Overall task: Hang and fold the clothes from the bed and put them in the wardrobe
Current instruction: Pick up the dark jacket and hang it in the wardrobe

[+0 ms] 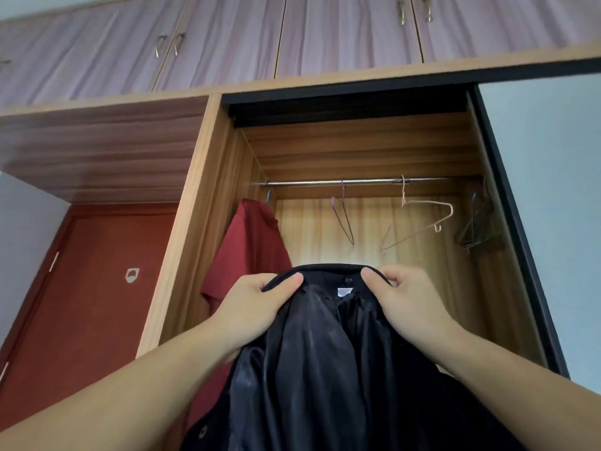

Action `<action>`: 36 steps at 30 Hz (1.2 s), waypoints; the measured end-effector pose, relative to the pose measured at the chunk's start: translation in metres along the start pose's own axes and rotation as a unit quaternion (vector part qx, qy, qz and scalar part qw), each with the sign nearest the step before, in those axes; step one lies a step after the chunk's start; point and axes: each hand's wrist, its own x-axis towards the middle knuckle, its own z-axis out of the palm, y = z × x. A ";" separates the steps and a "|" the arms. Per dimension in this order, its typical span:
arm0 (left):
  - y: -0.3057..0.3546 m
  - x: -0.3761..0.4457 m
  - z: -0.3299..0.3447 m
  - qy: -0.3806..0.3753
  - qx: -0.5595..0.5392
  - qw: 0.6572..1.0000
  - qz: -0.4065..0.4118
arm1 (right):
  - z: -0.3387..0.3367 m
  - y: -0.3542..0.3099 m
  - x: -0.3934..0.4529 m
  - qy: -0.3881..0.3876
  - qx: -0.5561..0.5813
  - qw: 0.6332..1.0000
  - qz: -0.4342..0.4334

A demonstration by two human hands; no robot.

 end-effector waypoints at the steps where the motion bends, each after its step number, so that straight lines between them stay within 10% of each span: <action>1: -0.009 0.010 -0.001 -0.001 0.002 1.000 0.009 | 0.008 0.003 0.007 0.010 -0.010 1.000 0.009; 10: -0.071 0.113 -0.029 -0.083 -0.052 0.992 0.085 | 0.095 0.014 0.093 0.050 0.053 0.996 0.060; 18: -0.105 0.167 -0.029 -0.262 -0.154 0.953 -0.005 | 0.157 0.010 0.139 -0.005 0.078 0.996 0.052; 27: -0.134 0.217 -0.029 -0.108 -0.126 0.986 0.028 | 0.153 0.032 0.189 -0.085 0.059 0.991 0.085; 29: -0.140 0.230 -0.027 -0.082 -0.104 0.991 0.028 | 0.139 0.039 0.216 0.042 -0.114 0.992 -0.017; 32: -0.147 0.248 -0.022 -0.061 -0.058 0.996 0.037 | 0.123 0.049 0.252 0.198 -0.440 0.858 -0.173; 36: -0.150 0.269 -0.014 -0.059 0.028 0.996 0.062 | 0.120 0.054 0.290 0.173 -0.511 0.839 -0.074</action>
